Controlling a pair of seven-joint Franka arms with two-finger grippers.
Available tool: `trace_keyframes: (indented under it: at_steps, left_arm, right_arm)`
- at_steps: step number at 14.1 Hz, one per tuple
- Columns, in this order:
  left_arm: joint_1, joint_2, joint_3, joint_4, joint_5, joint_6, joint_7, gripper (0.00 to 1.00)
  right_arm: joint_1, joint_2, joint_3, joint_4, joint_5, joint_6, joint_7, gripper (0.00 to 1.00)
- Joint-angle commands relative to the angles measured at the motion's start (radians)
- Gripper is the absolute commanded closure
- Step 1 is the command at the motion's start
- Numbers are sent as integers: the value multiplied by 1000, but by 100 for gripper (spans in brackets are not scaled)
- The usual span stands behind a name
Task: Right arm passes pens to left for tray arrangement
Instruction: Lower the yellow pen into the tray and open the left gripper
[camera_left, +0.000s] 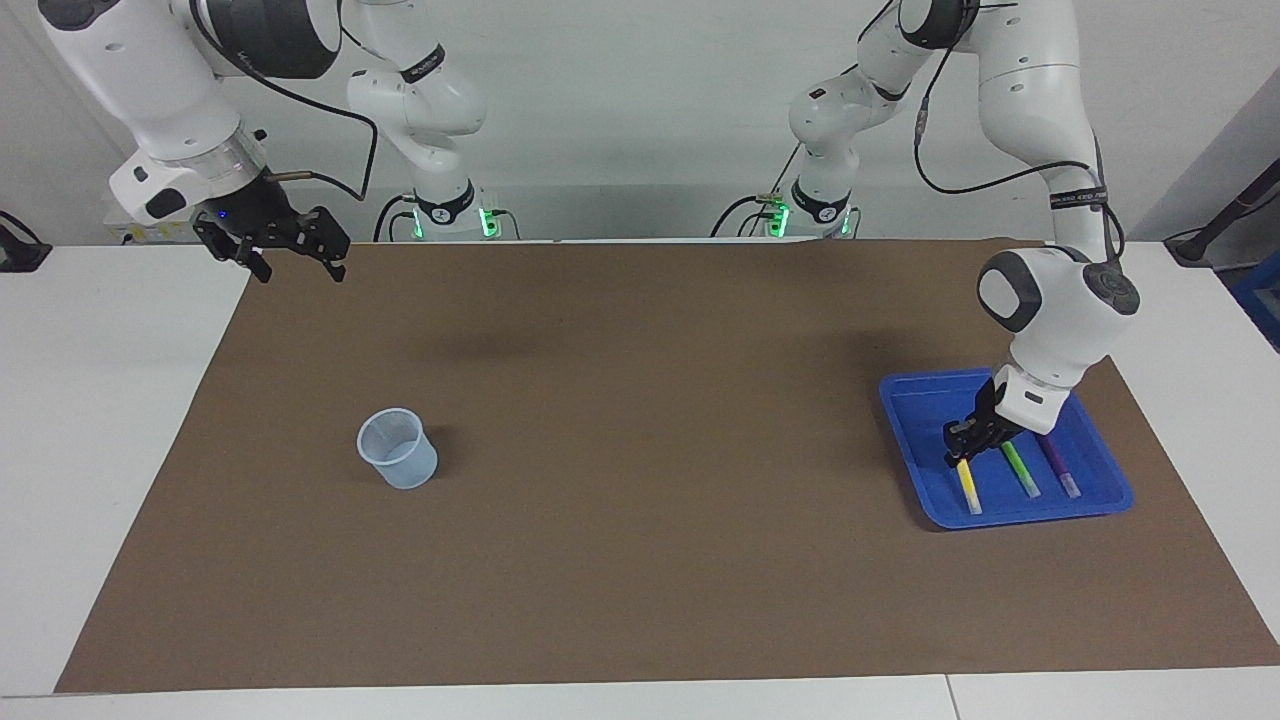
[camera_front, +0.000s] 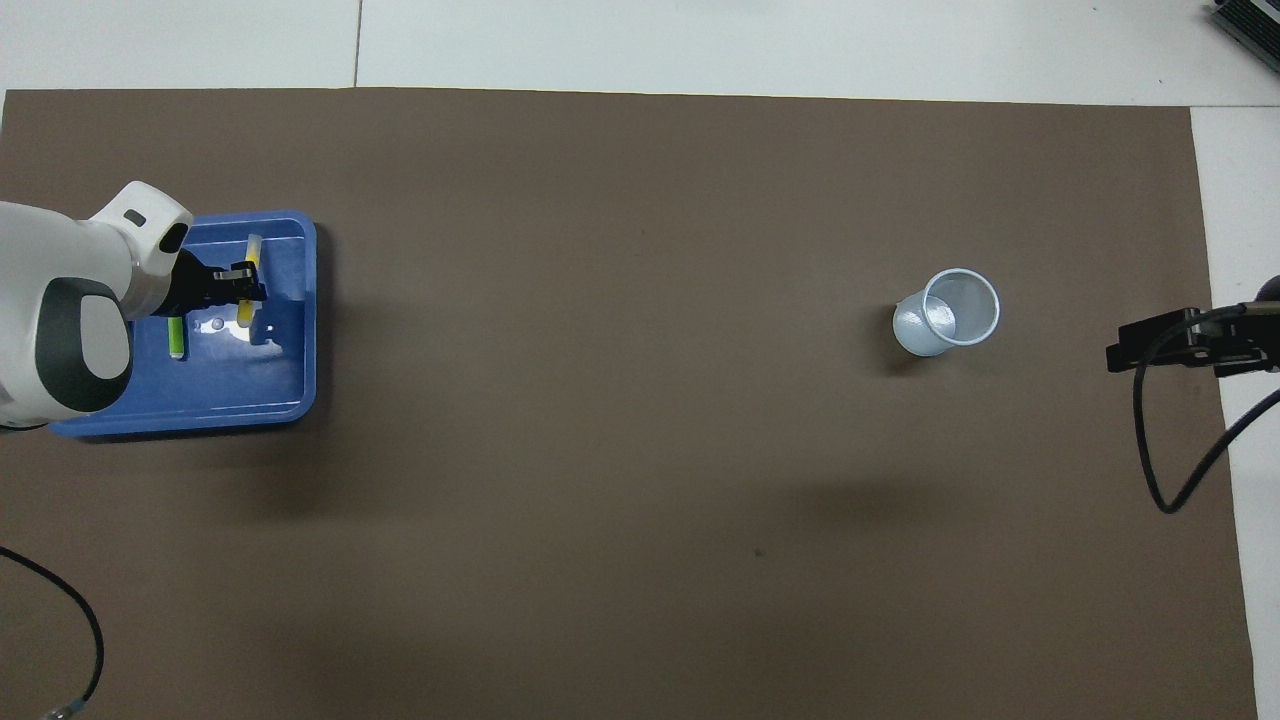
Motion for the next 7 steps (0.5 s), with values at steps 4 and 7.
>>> trace_keyframes:
  at_steps: [4, 7]
  left_arm:
    - [35, -46, 1, -98, 23, 34, 86, 90]
    - [33, -46, 1, -103, 23, 32, 77, 44]
  right_arm:
    - [-12, -22, 7, -23, -15, 13, -22, 0]
    - [-12, -22, 8, -23, -15, 13, -20, 0]
